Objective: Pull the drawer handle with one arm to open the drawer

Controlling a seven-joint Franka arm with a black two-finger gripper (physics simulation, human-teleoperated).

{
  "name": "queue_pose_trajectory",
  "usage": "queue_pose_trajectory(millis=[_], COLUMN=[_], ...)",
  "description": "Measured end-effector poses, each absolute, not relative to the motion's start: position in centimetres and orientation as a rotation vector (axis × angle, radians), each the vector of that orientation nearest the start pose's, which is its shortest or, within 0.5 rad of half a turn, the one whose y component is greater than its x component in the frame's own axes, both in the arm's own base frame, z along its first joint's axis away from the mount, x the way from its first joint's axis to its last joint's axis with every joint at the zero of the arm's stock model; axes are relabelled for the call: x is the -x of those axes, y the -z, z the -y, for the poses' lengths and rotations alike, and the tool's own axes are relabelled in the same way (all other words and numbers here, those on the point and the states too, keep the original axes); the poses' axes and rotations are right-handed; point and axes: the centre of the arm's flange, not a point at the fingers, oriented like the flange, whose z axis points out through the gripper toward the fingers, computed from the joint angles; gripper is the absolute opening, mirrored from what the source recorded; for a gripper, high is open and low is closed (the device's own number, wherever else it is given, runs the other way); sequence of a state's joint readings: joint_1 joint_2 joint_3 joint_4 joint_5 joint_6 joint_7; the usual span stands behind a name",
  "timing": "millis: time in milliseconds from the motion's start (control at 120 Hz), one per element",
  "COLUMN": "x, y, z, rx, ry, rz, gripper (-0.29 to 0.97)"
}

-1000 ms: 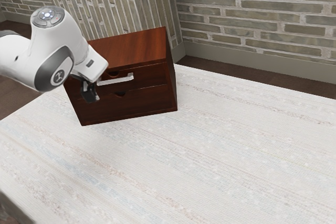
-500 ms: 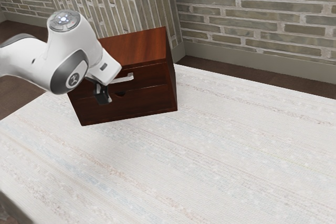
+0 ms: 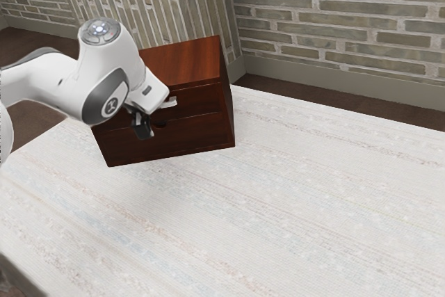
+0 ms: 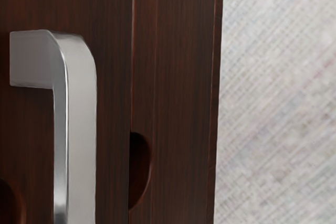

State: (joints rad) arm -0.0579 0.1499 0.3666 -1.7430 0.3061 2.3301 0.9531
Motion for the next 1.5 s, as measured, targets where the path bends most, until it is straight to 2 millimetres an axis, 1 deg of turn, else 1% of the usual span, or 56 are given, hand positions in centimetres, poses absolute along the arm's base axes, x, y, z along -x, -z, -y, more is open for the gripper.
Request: queue_pose_trajectory(millis=[75, 183, 350, 567, 675, 833, 983, 1092, 1358, 1500], x=[-61.9, -62.4, -62.5, -62.0, -61.3, -59.8, -58.6, -57.9, -54.7, -54.2], y=[-53.2, -52.3, -52.3, -52.3, -52.4, -53.1, -53.3, -53.1, -54.1, -53.6], z=[-18.3, -18.2, -18.2, -18.0, -18.0, -17.7, -16.8, -16.3, -14.5, -13.4], rx=[2.396, 2.407, 2.41, 2.435, 2.447, 2.46, 2.47, 2.477, 2.468, 2.463], ry=[0.219, 0.207, 0.213, 0.223, 0.223, 0.241, 0.254, 0.255, 0.285, 0.278], rz=[-1.059, -1.064, -1.062, -1.059, -1.059, -1.064, -1.082, -1.097, -1.143, -1.174], gripper=[0.68, 0.68, 0.68, 0.68, 0.67, 0.64, 0.66, 0.68, 0.62, 0.66])
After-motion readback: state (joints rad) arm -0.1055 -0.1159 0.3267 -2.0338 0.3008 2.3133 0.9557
